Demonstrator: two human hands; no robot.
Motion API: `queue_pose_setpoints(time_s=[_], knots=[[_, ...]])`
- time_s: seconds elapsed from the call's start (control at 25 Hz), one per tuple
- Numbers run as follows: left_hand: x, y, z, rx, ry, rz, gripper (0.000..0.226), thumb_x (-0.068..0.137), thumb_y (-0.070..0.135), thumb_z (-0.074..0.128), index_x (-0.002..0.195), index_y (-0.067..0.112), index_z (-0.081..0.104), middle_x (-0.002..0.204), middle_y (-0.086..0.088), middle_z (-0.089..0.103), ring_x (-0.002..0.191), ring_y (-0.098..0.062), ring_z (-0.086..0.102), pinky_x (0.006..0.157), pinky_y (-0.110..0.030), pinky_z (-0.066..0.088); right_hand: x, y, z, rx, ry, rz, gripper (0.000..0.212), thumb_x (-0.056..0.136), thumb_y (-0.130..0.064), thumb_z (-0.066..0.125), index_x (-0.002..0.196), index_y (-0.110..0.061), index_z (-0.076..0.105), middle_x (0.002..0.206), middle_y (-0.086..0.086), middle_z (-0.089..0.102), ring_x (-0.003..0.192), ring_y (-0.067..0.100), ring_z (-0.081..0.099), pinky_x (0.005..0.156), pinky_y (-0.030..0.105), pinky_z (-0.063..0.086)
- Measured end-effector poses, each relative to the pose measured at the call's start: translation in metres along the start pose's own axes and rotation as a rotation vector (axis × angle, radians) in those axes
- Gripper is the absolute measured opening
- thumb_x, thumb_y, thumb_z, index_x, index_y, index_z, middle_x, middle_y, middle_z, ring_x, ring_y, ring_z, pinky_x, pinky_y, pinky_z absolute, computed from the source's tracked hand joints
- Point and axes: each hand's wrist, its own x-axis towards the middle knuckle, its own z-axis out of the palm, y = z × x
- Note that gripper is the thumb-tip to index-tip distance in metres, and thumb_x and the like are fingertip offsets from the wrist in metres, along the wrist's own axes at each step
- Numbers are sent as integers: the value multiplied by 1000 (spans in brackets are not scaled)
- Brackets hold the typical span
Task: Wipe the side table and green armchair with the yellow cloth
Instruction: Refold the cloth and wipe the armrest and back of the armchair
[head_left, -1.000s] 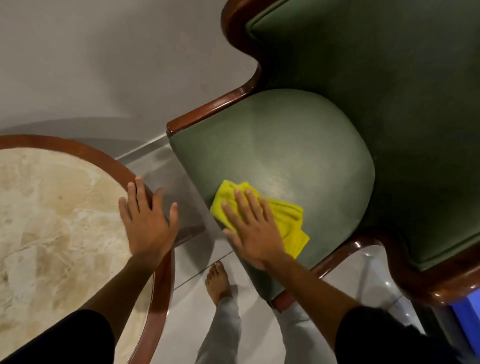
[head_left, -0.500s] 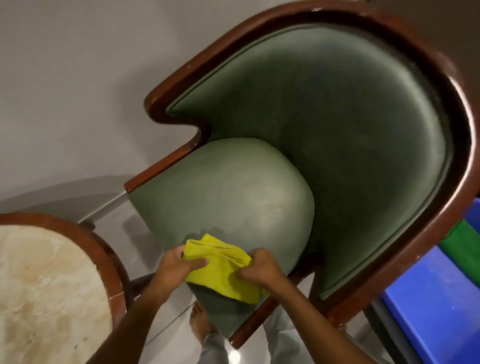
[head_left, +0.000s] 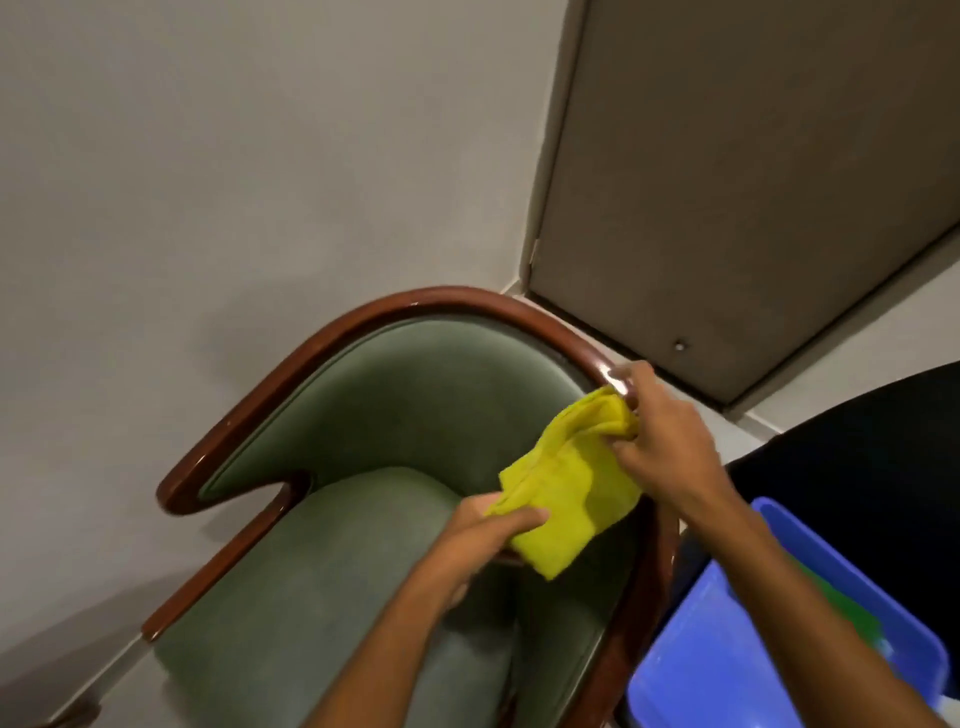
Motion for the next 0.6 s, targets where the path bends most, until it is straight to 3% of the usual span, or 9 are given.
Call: queue_pose_setpoints(time_s=[0.04, 0.12, 0.2, 0.28, 0.32, 0.44, 0.6], knots=[[12, 15, 18, 32, 27, 66, 21, 83, 20, 74, 104, 17, 70, 105, -7, 75, 90, -16, 71, 83, -38, 59, 16, 9, -12, -112, 128, -18, 71, 66, -8, 71, 128, -27, 43, 113, 9, 63, 105, 33, 61, 82, 39, 42], [36, 39, 28, 328, 233, 259, 45, 84, 31, 72, 126, 18, 60, 130, -8, 66, 116, -21, 63, 104, -42, 47, 32, 23, -12, -286, 300, 23, 80, 72, -17, 72, 142, -20, 34, 136, 17, 48, 127, 34, 46, 99, 49, 37], [46, 53, -2, 780, 551, 456, 62, 89, 41, 61, 144, 20, 42, 151, -5, 47, 140, -21, 42, 118, -42, 30, 29, 24, 16, -257, 181, 114, 82, 83, -38, 66, 149, -13, 24, 149, 22, 36, 138, 37, 34, 107, 53, 34], [53, 62, -56, 1078, 747, 526, 68, 92, 43, 53, 151, 21, 29, 162, -6, 27, 151, -21, 21, 121, -45, 17, 28, 30, 45, -267, -48, 157, 87, 88, -54, 56, 151, -9, 17, 145, 24, 40, 130, 39, 43, 102, 48, 40], [56, 64, -88, 1188, 805, 496, 71, 92, 44, 53, 152, 19, 24, 164, -9, 18, 153, -23, 13, 122, -48, 14, 36, 34, 55, -299, -99, 130, 85, 90, -57, 52, 150, -7, 19, 135, 23, 49, 118, 38, 52, 95, 46, 44], [54, 57, -168, 1334, 914, 306, 88, 89, 48, 56, 155, 12, 11, 166, -15, 5, 153, -30, 3, 122, -52, 6, 72, 39, 65, -415, -30, -21, 73, 89, -59, 50, 137, -5, 38, 105, 19, 63, 89, 37, 62, 78, 44, 49], [53, 33, -222, 1216, 867, 64, 113, 82, 62, 59, 154, 8, -8, 165, -17, -7, 153, -32, -7, 123, -55, 2, 142, -2, 98, -454, -67, -229, 70, 87, -55, 57, 130, -1, 47, 98, 22, 64, 84, 41, 62, 70, 45, 48]])
